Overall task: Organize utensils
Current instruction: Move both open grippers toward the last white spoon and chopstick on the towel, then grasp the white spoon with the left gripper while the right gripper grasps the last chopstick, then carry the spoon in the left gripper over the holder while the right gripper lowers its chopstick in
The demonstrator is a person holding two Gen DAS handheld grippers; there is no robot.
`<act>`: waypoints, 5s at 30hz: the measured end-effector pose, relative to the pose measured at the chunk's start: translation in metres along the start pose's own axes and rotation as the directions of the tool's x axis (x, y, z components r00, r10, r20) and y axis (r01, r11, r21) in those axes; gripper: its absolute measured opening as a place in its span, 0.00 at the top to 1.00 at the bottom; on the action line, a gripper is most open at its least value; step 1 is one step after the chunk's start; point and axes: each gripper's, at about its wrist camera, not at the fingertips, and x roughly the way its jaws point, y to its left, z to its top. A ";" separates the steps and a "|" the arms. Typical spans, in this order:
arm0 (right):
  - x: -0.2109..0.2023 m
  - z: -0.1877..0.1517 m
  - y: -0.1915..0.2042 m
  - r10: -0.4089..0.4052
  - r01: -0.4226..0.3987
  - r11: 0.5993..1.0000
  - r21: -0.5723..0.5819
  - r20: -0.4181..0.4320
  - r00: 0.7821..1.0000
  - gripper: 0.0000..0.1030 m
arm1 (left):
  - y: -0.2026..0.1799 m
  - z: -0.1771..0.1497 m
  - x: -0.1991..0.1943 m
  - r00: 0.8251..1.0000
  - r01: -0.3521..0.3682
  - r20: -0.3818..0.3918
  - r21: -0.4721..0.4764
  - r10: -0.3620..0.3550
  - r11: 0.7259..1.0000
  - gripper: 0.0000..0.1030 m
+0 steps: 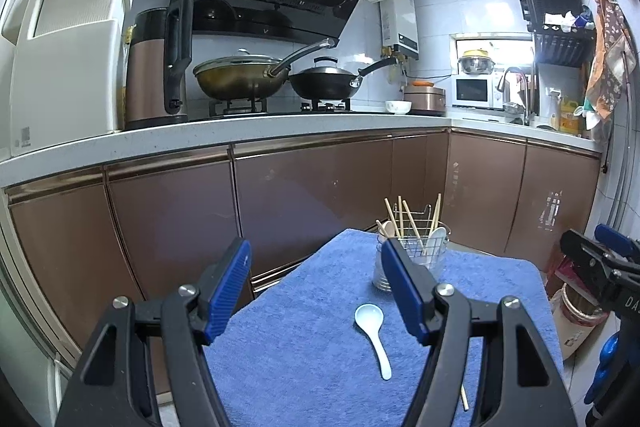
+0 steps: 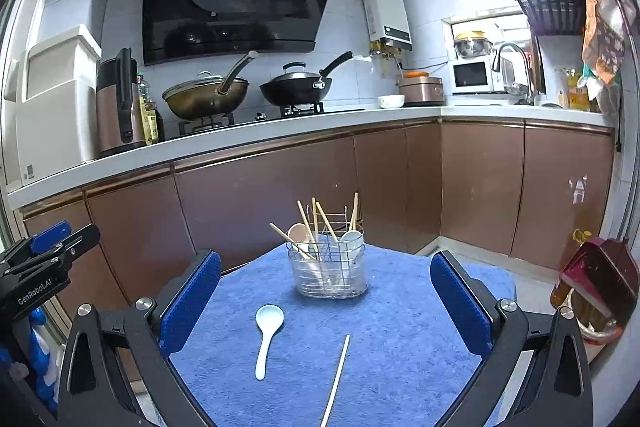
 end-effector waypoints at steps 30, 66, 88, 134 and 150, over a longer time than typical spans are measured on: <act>0.020 -0.015 -0.042 0.008 -0.006 0.998 0.061 -0.031 0.999 0.00 | -0.032 -0.005 0.032 0.995 0.042 -0.095 0.032 -0.039 0.999 0.36; 0.099 -0.049 -0.070 -0.001 0.037 0.993 0.113 -0.303 0.953 0.09 | 0.013 -0.064 0.167 0.842 0.156 -0.457 -0.303 -0.287 0.940 0.36; 0.256 -0.103 -0.055 0.197 -0.102 0.980 0.172 -0.748 0.634 0.71 | -0.003 -0.118 0.319 0.575 0.265 -0.647 -0.432 -0.501 0.862 0.48; 0.288 -0.101 -0.016 0.144 -0.117 0.989 0.093 -0.796 0.588 0.94 | -0.014 -0.098 0.278 0.623 0.344 -0.632 -0.307 -0.460 0.888 0.93; 0.139 -0.044 0.003 0.188 -0.189 0.980 0.054 -0.548 0.815 0.95 | 0.003 -0.049 0.165 0.772 0.324 -0.500 -0.221 -0.393 0.920 0.93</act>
